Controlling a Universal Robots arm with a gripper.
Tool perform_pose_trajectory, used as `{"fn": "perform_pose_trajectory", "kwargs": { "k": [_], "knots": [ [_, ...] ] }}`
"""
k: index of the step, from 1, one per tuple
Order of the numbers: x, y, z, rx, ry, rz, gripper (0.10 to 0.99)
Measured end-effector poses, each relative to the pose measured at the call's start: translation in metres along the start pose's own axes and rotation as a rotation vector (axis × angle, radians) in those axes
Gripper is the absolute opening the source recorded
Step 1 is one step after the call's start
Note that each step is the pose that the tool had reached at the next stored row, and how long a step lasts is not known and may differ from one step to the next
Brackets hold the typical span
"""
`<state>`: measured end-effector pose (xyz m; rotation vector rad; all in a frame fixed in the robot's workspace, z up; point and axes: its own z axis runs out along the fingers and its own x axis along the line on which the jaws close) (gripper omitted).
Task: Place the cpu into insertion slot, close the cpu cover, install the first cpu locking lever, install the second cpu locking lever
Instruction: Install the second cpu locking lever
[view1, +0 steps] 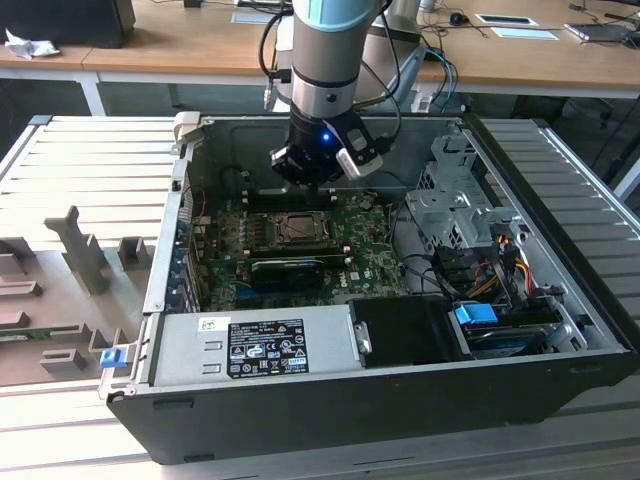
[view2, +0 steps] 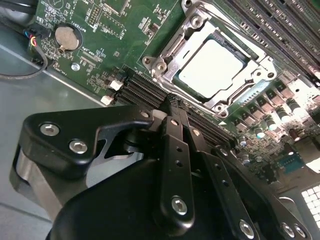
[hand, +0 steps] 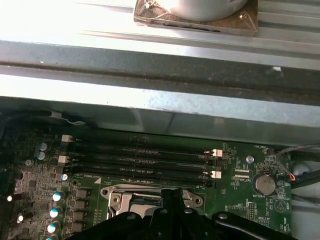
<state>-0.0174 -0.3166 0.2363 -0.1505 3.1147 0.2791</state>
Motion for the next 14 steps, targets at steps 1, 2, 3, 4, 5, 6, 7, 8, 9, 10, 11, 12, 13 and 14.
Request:
{"fn": "perform_pose_trajectory", "kwargs": {
  "k": [1,2,3,4,5,6,7,8,9,10,11,12,13,14],
  "knots": [
    [0.0002,-0.0018,-0.0003,0.000,0.0000,0.000,0.106],
    [0.0003,-0.0027,-0.0005,0.000,0.0000,0.000,0.106],
    [0.0004,-0.0035,-0.0006,0.000,0.0000,0.000,0.106],
    [0.0005,-0.0048,-0.0008,0.000,-0.0001,0.000,0.106],
    [0.0006,-0.0051,-0.0009,0.000,-0.0001,0.000,0.106],
    [0.0006,-0.0053,-0.0012,0.000,0.0001,0.000,0.106],
    [0.0006,-0.0053,-0.0019,0.000,0.0000,0.000,0.106],
    [0.0006,-0.0054,-0.0025,0.000,-0.0001,0.000,0.106],
    [0.0005,-0.0057,-0.0026,0.000,0.0000,0.000,0.106],
    [0.0006,-0.0064,-0.0028,0.000,0.0000,0.000,0.106],
    [0.0007,-0.0073,-0.0030,0.000,0.0000,0.000,0.106],
    [0.0008,-0.0082,-0.0031,0.000,0.0000,0.000,0.106],
    [0.0010,-0.0102,-0.0035,0.000,0.0000,0.000,0.106],
    [0.0011,-0.0115,-0.0037,0.000,-0.0001,0.000,0.106]
  ]
}}
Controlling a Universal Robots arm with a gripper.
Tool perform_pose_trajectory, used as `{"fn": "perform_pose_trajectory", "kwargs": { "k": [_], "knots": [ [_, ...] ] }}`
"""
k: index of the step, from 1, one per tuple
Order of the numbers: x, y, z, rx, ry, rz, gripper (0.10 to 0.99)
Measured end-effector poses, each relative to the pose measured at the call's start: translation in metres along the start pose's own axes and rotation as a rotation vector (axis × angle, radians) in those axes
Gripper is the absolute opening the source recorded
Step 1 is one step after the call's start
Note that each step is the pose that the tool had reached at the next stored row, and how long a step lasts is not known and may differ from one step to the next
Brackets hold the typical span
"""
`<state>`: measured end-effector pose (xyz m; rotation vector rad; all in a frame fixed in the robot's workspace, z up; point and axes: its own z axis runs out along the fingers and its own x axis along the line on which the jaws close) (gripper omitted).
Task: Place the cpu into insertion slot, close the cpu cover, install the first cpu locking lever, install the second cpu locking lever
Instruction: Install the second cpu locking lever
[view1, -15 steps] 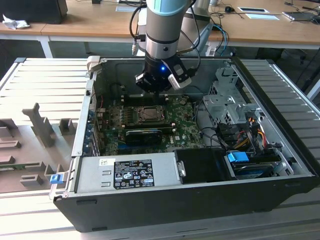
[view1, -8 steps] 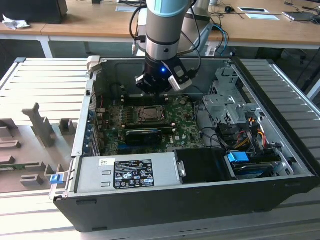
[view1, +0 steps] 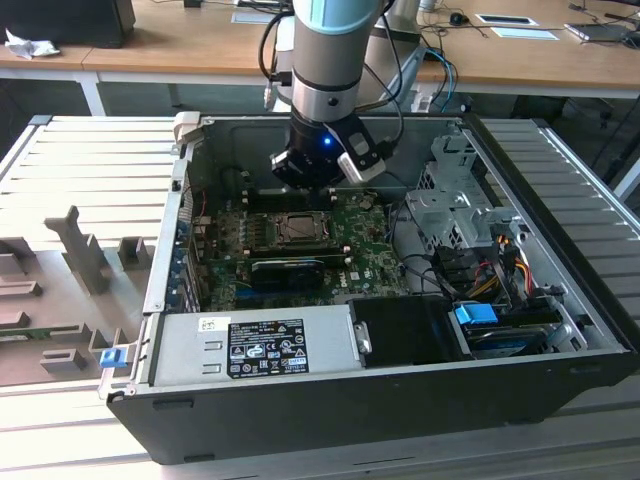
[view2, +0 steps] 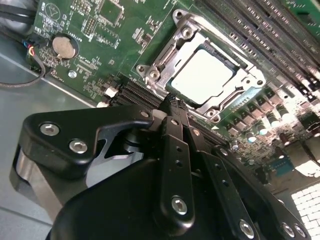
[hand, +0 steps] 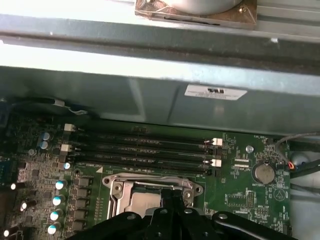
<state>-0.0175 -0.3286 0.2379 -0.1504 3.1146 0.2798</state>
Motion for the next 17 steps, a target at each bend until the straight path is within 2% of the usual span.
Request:
{"fn": "perform_pose_trajectory", "kwargs": {
  "k": [2,5,9,17],
  "knots": [
    [0.0001,0.0000,-0.0015,0.000,0.0001,0.000,0.106],
    [-0.0001,0.0003,-0.0077,0.000,0.0000,0.000,0.106],
    [0.0005,-0.0044,-0.0086,0.000,0.0000,0.000,0.106],
    [0.0034,-0.0245,-0.0122,0.000,0.0000,0.000,0.106]
  ]
}}
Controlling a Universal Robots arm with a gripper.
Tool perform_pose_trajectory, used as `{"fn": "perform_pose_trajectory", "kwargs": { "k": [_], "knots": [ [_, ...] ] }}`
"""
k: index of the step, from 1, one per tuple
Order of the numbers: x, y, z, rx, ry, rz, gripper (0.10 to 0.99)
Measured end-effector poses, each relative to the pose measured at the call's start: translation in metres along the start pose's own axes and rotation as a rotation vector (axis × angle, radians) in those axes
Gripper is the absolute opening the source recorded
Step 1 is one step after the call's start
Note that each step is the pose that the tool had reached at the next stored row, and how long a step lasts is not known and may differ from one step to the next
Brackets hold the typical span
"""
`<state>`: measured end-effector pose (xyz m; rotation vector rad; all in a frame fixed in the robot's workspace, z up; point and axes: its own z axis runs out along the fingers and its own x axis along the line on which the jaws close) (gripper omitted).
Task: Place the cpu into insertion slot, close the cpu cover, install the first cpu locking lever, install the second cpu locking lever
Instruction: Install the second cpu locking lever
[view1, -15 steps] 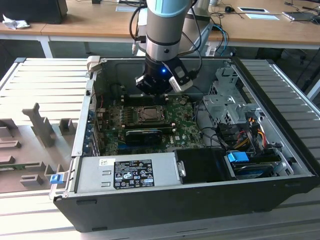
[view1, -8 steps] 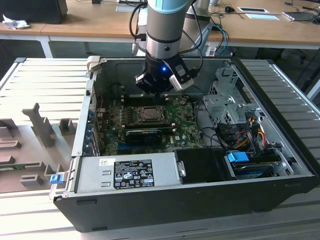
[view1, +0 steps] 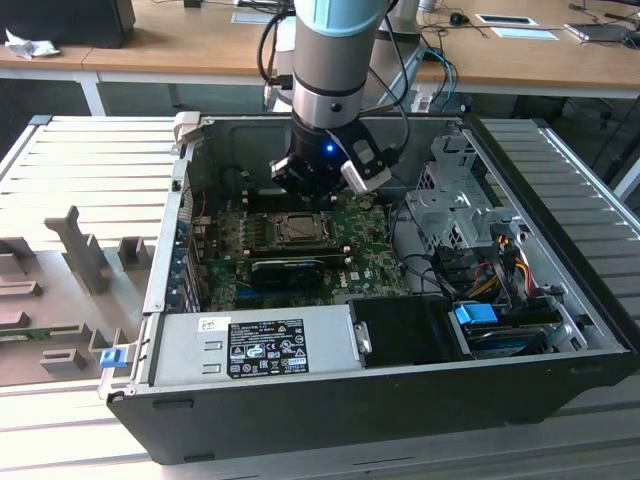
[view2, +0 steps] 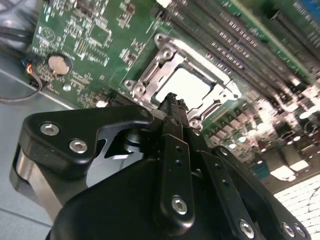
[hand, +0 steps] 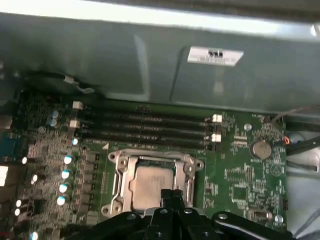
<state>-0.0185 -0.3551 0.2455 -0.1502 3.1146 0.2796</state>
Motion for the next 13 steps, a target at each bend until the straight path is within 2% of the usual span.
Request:
{"fn": "perform_pose_trajectory", "kwargs": {
  "k": [2,7,8,10,13],
  "knots": [
    [0.0007,-0.0067,-0.0012,0.000,0.0004,0.000,0.106],
    [0.0017,-0.0175,-0.0006,-0.001,0.0060,0.001,0.106],
    [0.0020,-0.0210,0.0003,-0.001,0.0082,0.001,0.106],
    [0.0025,-0.0259,0.0029,-0.003,0.0183,0.003,0.106],
    [0.0057,-0.0343,0.0028,-0.005,0.0181,0.003,0.106]
  ]
}}
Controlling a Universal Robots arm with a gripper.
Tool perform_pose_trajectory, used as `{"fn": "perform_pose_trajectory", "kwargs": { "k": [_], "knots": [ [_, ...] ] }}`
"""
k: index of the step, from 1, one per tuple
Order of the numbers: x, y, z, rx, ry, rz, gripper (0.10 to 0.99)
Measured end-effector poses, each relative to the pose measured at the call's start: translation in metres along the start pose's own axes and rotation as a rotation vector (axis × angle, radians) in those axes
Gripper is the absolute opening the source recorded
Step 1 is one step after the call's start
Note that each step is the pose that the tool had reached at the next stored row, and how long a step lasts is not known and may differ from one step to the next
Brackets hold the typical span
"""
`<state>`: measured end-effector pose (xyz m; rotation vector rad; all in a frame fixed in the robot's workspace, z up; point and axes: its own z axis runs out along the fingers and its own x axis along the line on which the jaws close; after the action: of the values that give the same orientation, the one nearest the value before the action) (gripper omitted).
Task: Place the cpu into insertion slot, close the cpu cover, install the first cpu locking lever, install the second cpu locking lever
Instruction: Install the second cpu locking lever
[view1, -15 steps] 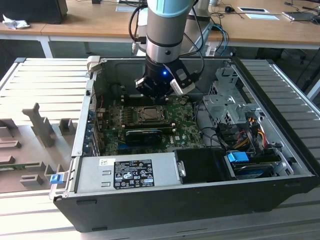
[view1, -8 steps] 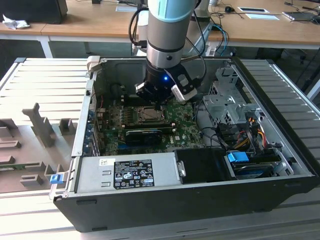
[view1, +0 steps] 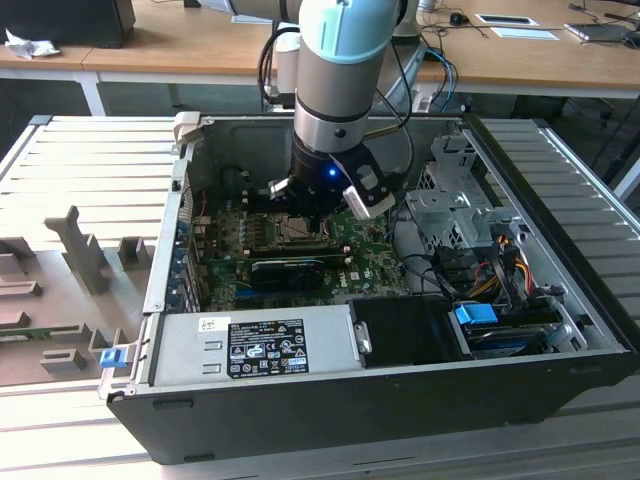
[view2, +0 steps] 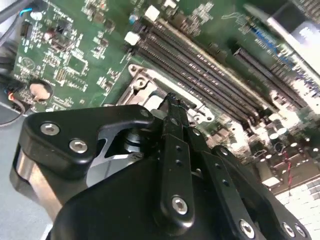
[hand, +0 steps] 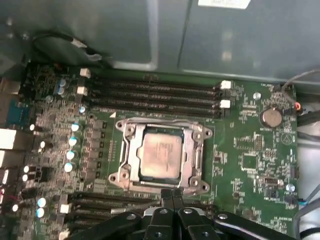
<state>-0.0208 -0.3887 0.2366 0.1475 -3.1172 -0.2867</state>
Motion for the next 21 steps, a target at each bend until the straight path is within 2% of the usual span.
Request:
{"fn": "perform_pose_trajectory", "kwargs": {
  "k": [3,4,5,8,14,15,17,18,19,21],
  "knots": [
    [0.0154,0.0002,0.0010,0.000,0.0002,-0.001,0.106],
    [0.0250,0.0007,0.0016,0.000,0.0002,-0.001,0.106],
    [0.0297,0.0010,0.0024,0.000,0.0002,-0.001,0.106],
    [0.0320,0.0003,0.0071,0.000,0.0005,-0.003,0.106],
    [0.0341,-0.0023,0.0220,-0.001,0.0031,-0.017,0.106],
    [0.0365,-0.0025,0.0239,-0.005,0.0040,-0.024,0.106],
    [0.0388,-0.0035,0.0252,-0.025,0.0023,-0.027,0.106],
    [0.0399,-0.0052,0.0252,-0.048,-0.0001,-0.028,0.106],
    [0.0423,-0.0066,0.0251,-0.064,-0.0020,-0.028,0.106],
    [0.0487,-0.0098,0.0246,-0.069,-0.0029,-0.028,0.106]
  ]
}}
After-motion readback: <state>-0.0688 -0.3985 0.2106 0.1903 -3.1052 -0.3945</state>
